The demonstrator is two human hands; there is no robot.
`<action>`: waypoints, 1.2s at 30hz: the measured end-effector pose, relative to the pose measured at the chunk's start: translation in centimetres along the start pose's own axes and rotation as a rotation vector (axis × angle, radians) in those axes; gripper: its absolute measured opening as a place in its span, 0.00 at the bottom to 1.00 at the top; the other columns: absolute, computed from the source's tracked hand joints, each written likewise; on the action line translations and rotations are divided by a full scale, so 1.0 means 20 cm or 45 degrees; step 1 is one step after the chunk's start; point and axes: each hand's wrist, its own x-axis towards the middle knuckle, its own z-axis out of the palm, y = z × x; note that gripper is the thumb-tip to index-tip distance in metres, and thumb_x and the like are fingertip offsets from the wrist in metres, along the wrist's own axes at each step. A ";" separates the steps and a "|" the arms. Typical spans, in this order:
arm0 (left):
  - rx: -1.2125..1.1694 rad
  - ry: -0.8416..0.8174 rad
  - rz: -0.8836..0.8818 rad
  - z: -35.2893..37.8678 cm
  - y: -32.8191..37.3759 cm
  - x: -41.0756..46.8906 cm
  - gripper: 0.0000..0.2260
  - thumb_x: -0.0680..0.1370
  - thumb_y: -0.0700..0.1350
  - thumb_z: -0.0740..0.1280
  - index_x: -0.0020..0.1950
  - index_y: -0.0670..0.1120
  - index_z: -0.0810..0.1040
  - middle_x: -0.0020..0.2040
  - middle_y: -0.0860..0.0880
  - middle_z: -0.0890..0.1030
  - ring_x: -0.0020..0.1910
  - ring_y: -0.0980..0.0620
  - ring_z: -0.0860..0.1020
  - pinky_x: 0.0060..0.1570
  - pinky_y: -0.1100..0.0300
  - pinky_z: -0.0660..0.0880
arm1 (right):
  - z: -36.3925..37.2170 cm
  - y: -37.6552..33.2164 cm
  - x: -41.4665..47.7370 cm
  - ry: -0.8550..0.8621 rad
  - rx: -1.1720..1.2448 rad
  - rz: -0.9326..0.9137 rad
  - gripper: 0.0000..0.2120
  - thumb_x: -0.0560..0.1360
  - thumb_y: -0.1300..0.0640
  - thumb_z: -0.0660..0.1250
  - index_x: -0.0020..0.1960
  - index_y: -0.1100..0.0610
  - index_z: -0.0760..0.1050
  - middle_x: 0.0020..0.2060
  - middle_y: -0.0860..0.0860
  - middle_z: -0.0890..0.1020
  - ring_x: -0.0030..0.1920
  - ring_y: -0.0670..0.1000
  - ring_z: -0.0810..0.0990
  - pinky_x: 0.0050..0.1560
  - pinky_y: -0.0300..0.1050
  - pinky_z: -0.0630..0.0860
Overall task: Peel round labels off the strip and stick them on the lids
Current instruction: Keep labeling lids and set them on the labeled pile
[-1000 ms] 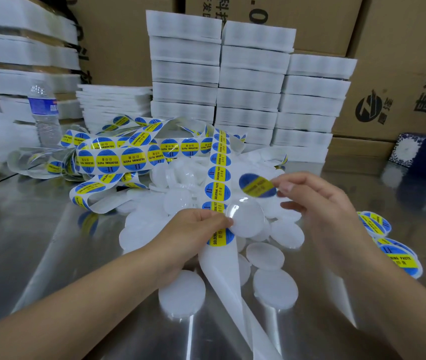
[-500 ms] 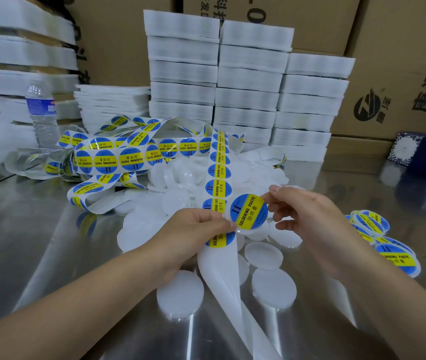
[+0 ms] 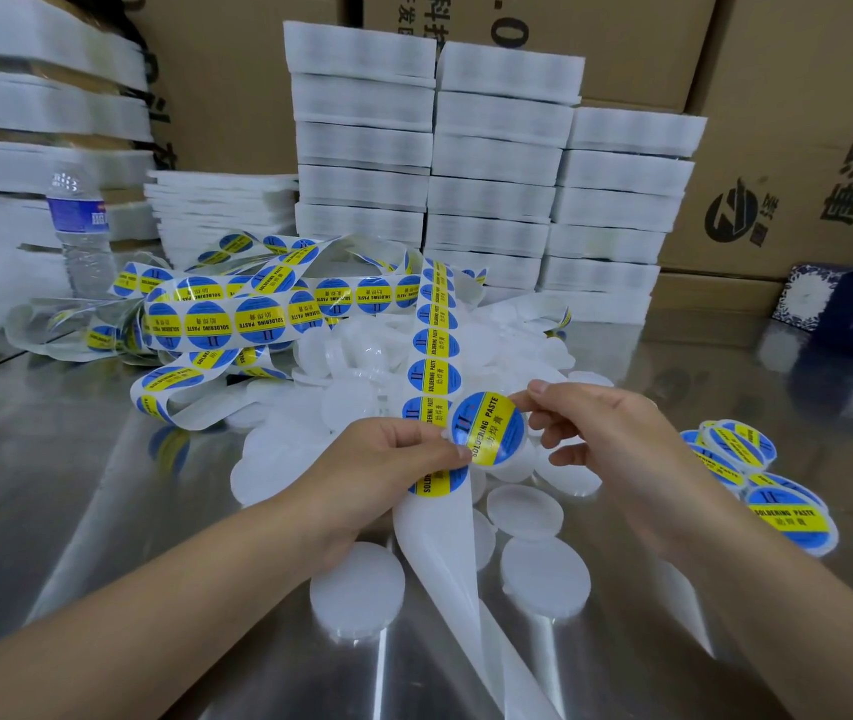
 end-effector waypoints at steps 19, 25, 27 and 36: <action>-0.050 -0.129 0.050 0.00 0.01 -0.02 0.15 0.60 0.55 0.74 0.42 0.48 0.86 0.42 0.48 0.86 0.39 0.54 0.82 0.41 0.63 0.77 | 0.02 0.04 -0.01 -0.058 -0.311 -0.249 0.25 0.57 0.26 0.58 0.50 0.35 0.74 0.39 0.44 0.81 0.34 0.38 0.75 0.38 0.35 0.74; -0.050 -0.190 0.095 0.00 0.00 -0.02 0.18 0.59 0.56 0.73 0.43 0.47 0.85 0.43 0.46 0.86 0.41 0.54 0.83 0.42 0.64 0.78 | 0.04 0.06 -0.03 -0.265 -0.359 -0.330 0.22 0.62 0.25 0.63 0.49 0.35 0.74 0.37 0.37 0.82 0.36 0.38 0.79 0.36 0.33 0.74; -0.038 -0.191 0.086 0.00 0.01 -0.03 0.17 0.61 0.55 0.72 0.42 0.45 0.85 0.43 0.46 0.86 0.40 0.54 0.82 0.40 0.65 0.78 | 0.03 0.06 -0.02 -0.293 -0.350 -0.346 0.21 0.61 0.28 0.66 0.49 0.37 0.75 0.41 0.39 0.83 0.41 0.40 0.81 0.42 0.37 0.77; -0.019 -0.275 0.035 0.02 0.00 -0.04 0.15 0.64 0.57 0.71 0.44 0.50 0.86 0.43 0.48 0.86 0.41 0.53 0.83 0.38 0.62 0.79 | 0.01 0.06 -0.02 -0.338 -0.293 -0.334 0.20 0.59 0.37 0.73 0.46 0.46 0.80 0.41 0.46 0.85 0.42 0.46 0.84 0.46 0.44 0.80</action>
